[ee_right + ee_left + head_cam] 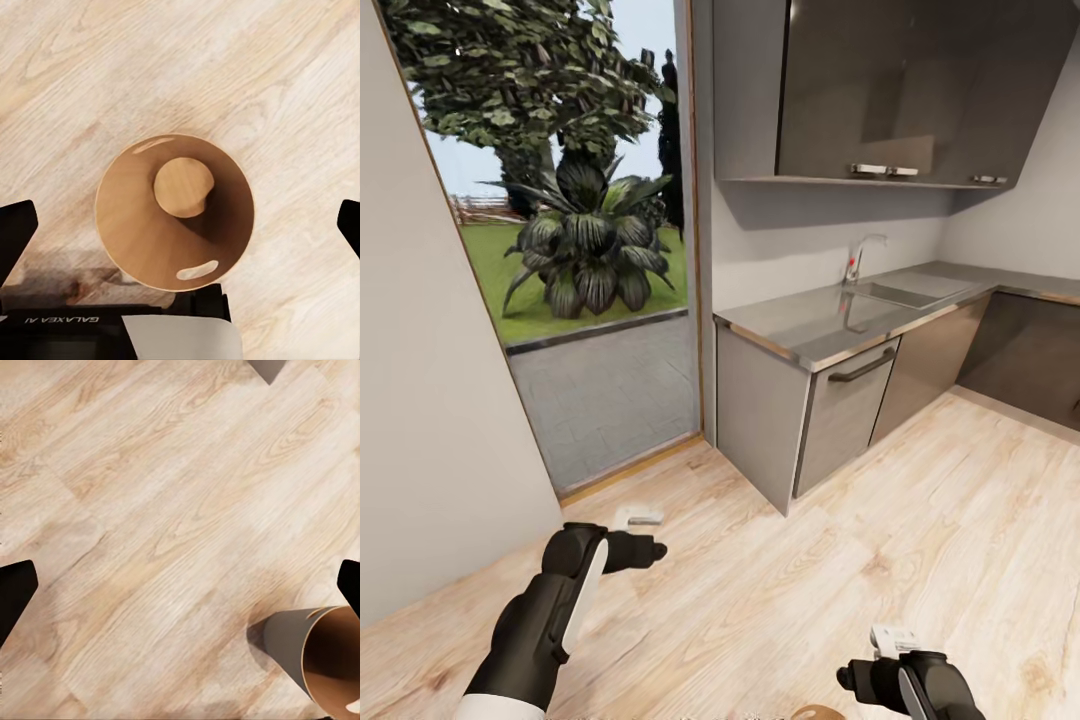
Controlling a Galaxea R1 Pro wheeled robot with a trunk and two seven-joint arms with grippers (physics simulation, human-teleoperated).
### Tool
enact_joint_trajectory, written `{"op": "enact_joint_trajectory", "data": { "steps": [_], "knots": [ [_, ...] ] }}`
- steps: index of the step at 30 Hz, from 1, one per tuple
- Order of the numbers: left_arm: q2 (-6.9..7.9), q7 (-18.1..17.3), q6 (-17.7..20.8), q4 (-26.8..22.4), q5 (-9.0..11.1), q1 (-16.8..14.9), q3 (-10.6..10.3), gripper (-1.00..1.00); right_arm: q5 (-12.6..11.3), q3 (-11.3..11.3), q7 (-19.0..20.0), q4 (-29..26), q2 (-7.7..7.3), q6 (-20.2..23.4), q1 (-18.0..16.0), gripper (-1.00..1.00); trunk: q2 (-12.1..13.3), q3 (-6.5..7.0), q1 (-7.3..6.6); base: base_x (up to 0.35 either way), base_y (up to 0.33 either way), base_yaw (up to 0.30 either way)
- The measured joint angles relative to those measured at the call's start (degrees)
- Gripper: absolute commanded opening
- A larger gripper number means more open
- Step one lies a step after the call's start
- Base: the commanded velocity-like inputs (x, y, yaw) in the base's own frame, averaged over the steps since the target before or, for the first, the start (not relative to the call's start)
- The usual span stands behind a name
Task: Put the three can of soda from the living room inside the tash can in the kitchen.
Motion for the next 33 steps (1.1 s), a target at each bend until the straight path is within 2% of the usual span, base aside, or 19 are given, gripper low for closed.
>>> {"op": "enact_joint_trajectory", "data": {
  "steps": [4, 8, 20, 33],
  "knots": [
    [0.06, -0.5, 0.0, 0.4, 0.2, 0.0, 0.2, 1.00, 0.0, -0.1, 0.1, 0.2, -0.08, 0.1, 0.0, 1.00, 0.0, -0.33, 0.00, 0.000, 0.000, -0.059],
    [-0.01, -0.5, 0.0, -3.0, 0.0, 0.1, 0.2, 1.00, -0.1, 0.3, 0.2, 0.5, 0.15, 0.1, 0.0, 1.00, 0.0, -0.68, 0.00, 0.000, 0.000, -0.107],
    [-0.36, 0.3, 0.0, -5.8, 0.3, -0.1, 0.3, 1.00, 0.0, 0.0, 0.1, 0.6, -0.04, 0.0, 0.0, 1.00, 0.0, -1.34, 0.00, 0.000, 0.000, -0.070],
    [-0.50, 0.4, 0.0, -6.3, 0.3, -0.1, 0.2, 1.00, 0.0, -0.2, -0.2, 0.6, -0.07, 0.5, 0.0, 1.00, 0.0, -1.57, 0.00, 0.000, 0.000, -0.003]
  ]
}}
